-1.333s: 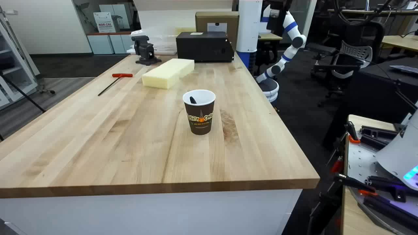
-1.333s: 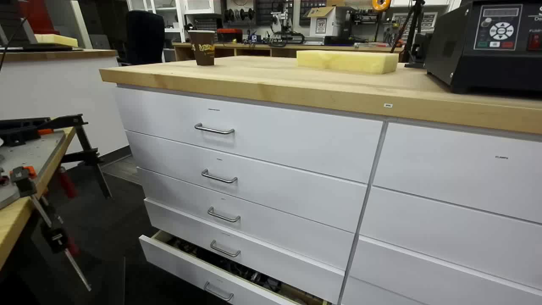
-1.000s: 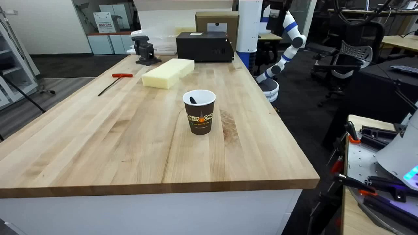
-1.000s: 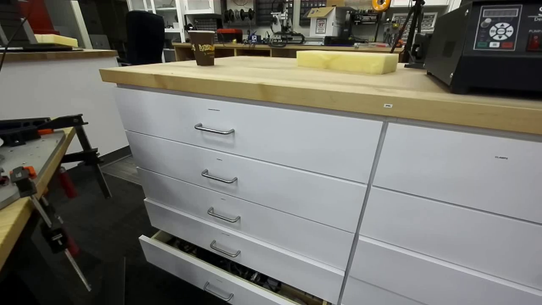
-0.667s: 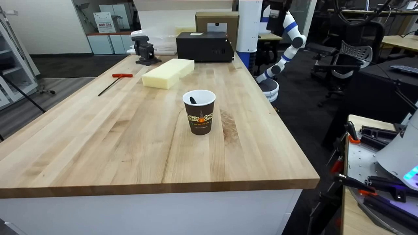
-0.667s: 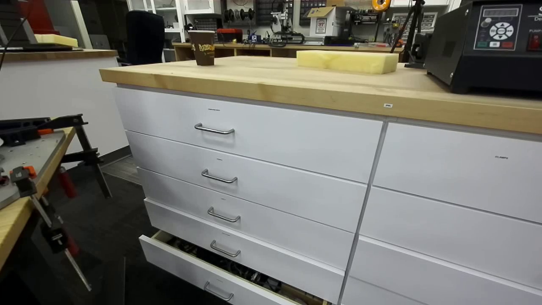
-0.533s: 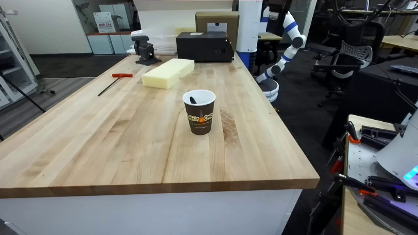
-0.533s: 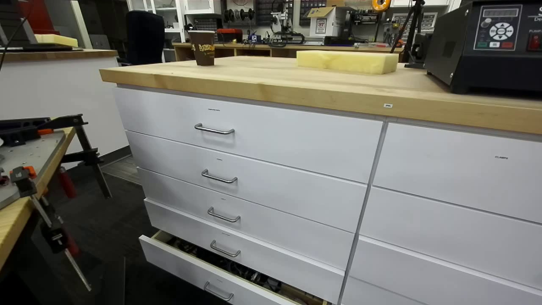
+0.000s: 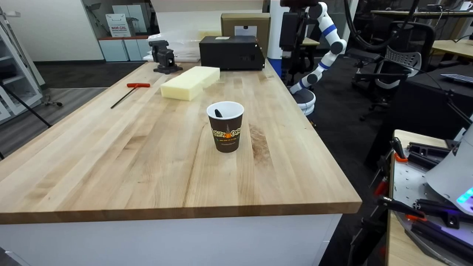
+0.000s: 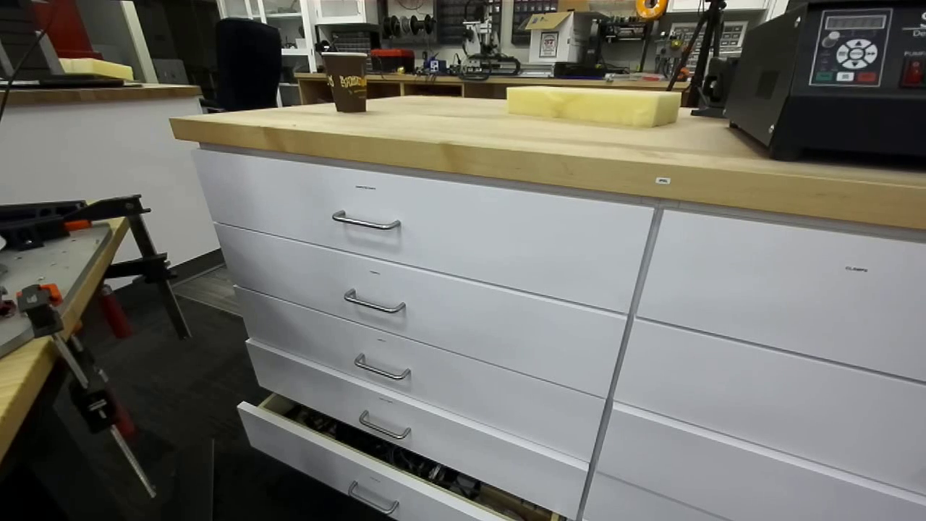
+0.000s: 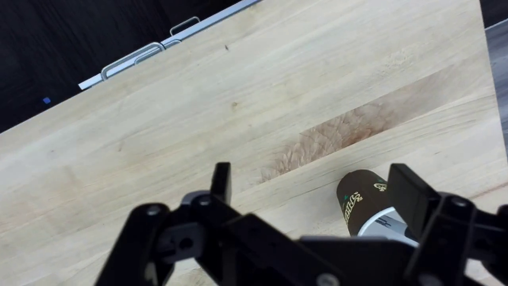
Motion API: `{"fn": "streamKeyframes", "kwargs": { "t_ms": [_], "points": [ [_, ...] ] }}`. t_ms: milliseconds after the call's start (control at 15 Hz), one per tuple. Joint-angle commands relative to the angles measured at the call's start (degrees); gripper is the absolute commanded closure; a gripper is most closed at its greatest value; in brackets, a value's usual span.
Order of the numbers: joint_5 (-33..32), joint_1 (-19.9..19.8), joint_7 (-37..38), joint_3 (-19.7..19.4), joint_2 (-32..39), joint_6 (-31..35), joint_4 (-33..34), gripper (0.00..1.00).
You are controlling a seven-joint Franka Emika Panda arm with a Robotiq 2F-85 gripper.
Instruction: Put the sharpie on the countertop
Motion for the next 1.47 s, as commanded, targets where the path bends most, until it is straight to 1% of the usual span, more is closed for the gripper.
{"fn": "streamKeyframes", "kwargs": {
  "t_ms": [0, 67, 200, 600, 933, 1400],
  "points": [
    [-2.85, 1.23, -0.23, 1.16, 6.97, 1.63, 5.92, 0.00],
    [-3.58, 1.71, -0.52, 1.58, 8.39, 2.35, 7.16, 0.00],
    [-4.24, 2.67, -0.76, 2.31, 11.21, 1.61, 10.02, 0.00],
    [-3.54, 5.51, -1.28, 3.71, 17.82, -0.16, 16.98, 0.00],
    [-3.47, 6.75, -1.00, 4.13, 22.07, -1.43, 21.09, 0.00],
    [-4.04, 7.97, -1.29, 4.20, 26.80, -1.25, 24.70, 0.00]
  ]
}}
